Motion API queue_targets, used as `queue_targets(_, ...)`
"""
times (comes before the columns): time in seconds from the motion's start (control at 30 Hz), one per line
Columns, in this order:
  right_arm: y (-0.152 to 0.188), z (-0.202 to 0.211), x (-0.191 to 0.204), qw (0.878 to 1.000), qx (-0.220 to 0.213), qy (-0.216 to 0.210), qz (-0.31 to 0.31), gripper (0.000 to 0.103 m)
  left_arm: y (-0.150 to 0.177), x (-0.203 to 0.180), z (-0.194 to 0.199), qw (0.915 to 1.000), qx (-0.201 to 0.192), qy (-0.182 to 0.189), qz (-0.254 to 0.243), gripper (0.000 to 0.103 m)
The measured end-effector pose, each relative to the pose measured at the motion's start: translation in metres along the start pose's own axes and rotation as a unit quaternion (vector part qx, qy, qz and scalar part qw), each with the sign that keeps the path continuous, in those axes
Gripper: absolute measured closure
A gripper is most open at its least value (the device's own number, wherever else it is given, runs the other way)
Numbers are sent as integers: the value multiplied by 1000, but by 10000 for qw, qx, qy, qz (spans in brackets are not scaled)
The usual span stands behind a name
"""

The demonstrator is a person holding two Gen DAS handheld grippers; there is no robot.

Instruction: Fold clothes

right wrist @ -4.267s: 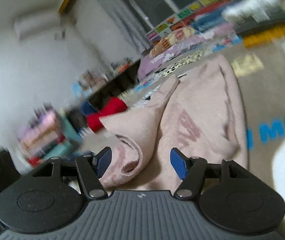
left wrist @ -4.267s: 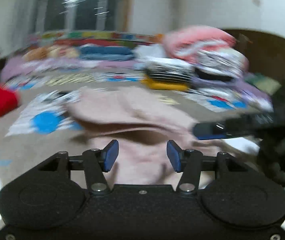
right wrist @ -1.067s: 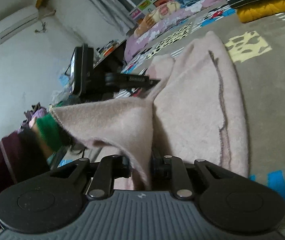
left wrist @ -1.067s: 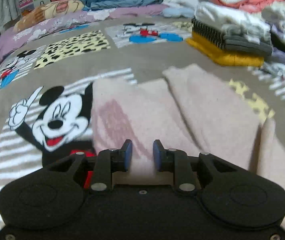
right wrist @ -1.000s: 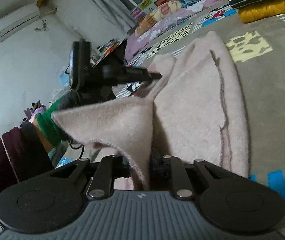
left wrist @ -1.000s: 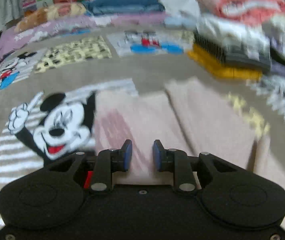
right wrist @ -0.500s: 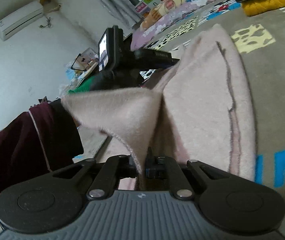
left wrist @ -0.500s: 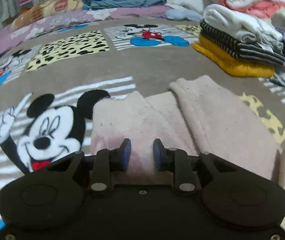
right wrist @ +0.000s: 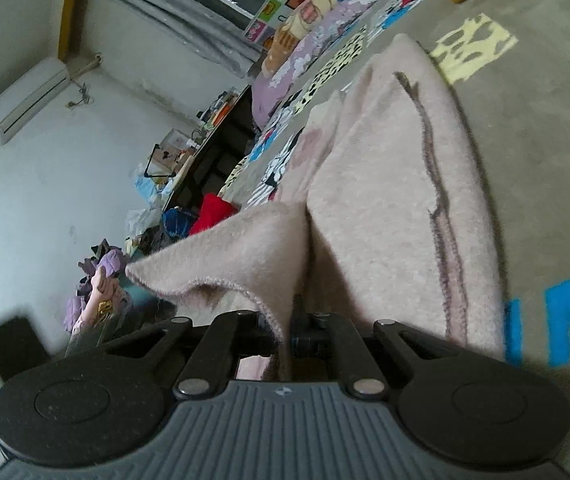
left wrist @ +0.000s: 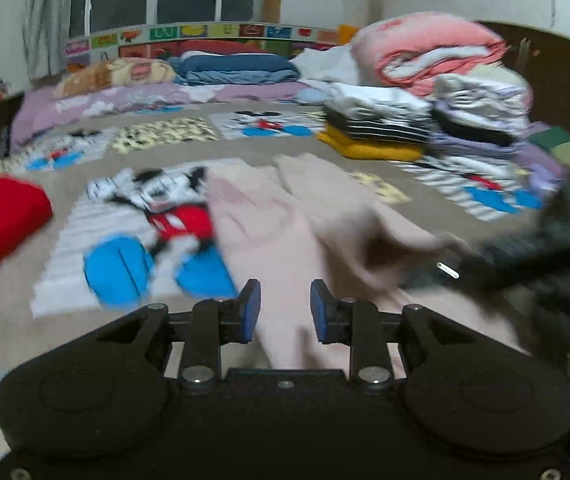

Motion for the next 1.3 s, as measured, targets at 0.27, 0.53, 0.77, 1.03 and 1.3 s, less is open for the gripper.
queue_targets(0.27,-2,4,-2,9996,-101,190,168,93,57,-49,-12,9976,275,504,393,77)
queue_targets(0.53,-18,7,20,9872,-269,754,1381,65,49,-95,-2,9915,-304,574,-1126,43)
queue_targets(0.77,-26,-15,51,9435,161,1233,3072,63,68,-119,-16,9644,-240,275,-2618,43)
queue_targets(1.03,-69,-11,-3,9726,-183,1856,1384,62,72,-124,-17,9613,-232,290,-2730,43)
queue_targets(1.3,-70,-2,-22,9884,-426,1391,442,53,66,-115,-23,9603,-236,92,-2778,45)
Point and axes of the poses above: each gripper's, at about its wrist camera, not at the fingertips, and z roughly against the way its jaws point, x to its left, y to its underside, the point moved 10 cm from there along -z, roughly the way its jaws point, and after that the axes turned 14 degrees about -x, right-handed, at the moved point
